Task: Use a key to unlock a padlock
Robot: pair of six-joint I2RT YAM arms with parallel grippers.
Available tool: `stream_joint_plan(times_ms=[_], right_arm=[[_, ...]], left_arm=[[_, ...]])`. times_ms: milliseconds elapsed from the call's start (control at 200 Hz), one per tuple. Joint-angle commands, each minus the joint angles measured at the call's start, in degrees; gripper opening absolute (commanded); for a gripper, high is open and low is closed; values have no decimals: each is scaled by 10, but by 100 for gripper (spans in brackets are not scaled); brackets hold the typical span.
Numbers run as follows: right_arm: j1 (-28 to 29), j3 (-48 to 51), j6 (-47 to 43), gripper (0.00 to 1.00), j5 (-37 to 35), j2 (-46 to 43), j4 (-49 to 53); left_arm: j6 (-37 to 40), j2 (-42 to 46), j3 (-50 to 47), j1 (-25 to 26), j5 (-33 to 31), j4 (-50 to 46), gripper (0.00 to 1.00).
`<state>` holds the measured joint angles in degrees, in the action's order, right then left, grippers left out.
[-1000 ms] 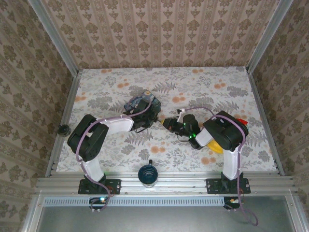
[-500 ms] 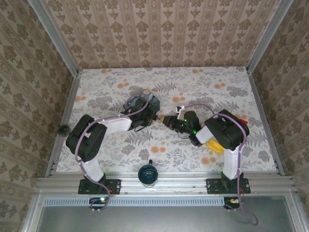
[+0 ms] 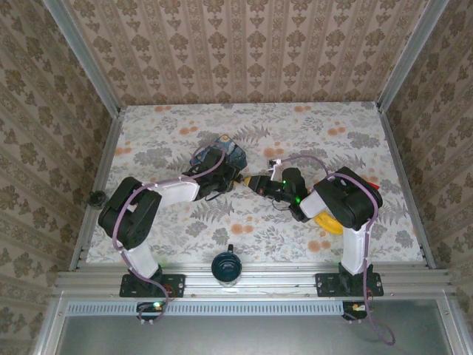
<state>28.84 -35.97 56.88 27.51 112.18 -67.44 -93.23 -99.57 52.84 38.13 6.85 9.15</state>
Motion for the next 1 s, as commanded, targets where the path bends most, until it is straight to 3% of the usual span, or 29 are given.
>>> stream_joint_plan(times_ms=[0, 660, 805, 995], right_arm=[[10, -46, -17, 7, 21, -7, -63], [5, -80, 0, 2, 23, -7, -33], [8, -91, -40, 3, 17, -28, 45], [22, -108, -143, 4, -20, -86, 230]], left_arm=[[-44, 15, -12, 35, 170, 1, 2], [-17, 7, -5, 42, 162, -18, 3], [-12, -3, 7, 46, 169, -18, 3], [-9, -6, 12, 51, 170, -20, 3]])
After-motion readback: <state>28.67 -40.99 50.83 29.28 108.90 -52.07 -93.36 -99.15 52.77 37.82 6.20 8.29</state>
